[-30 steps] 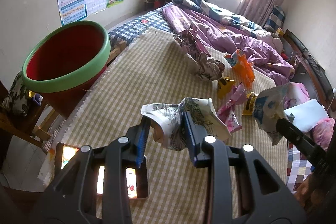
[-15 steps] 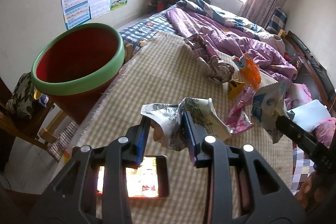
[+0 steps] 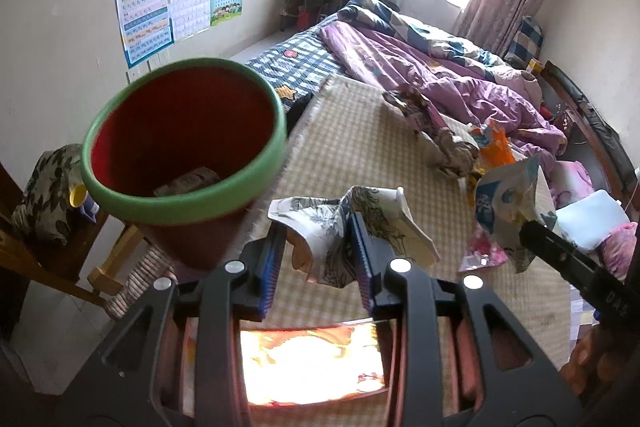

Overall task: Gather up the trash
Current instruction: 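Carry the paper and light-blue bag over the red bucket with both tools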

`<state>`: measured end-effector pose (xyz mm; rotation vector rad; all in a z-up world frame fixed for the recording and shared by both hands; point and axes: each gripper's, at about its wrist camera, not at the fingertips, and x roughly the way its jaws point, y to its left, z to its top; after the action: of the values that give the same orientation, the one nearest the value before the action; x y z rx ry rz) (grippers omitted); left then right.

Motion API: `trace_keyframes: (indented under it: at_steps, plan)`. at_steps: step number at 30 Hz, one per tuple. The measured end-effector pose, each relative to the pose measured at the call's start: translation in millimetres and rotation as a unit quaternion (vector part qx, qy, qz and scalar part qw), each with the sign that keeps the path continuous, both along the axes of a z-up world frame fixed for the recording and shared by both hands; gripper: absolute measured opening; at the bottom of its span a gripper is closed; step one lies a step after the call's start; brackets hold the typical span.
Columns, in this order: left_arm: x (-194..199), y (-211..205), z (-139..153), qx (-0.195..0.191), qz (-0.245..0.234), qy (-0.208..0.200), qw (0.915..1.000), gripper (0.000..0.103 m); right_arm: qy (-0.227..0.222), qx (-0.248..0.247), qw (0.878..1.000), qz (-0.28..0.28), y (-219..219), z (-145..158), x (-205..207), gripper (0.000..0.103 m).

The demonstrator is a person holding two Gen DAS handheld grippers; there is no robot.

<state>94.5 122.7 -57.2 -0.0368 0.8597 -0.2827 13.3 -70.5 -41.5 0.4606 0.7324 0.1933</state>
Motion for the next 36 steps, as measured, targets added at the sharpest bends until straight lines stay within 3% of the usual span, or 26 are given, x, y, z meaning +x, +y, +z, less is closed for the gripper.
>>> trace_keyframes:
  at_steps: [22, 36]
  plan:
    - [54, 67, -1, -0.008, -0.026, -0.004, 0.9996, 0.031, -0.017, -0.021, 1.0, 0.0, 82, 15, 57, 0.031]
    - [77, 101, -9, -0.008, 0.006, 0.005, 0.9999, 0.031, -0.022, -0.033, 0.998, 0.048, 131, 14, 97, 0.031]
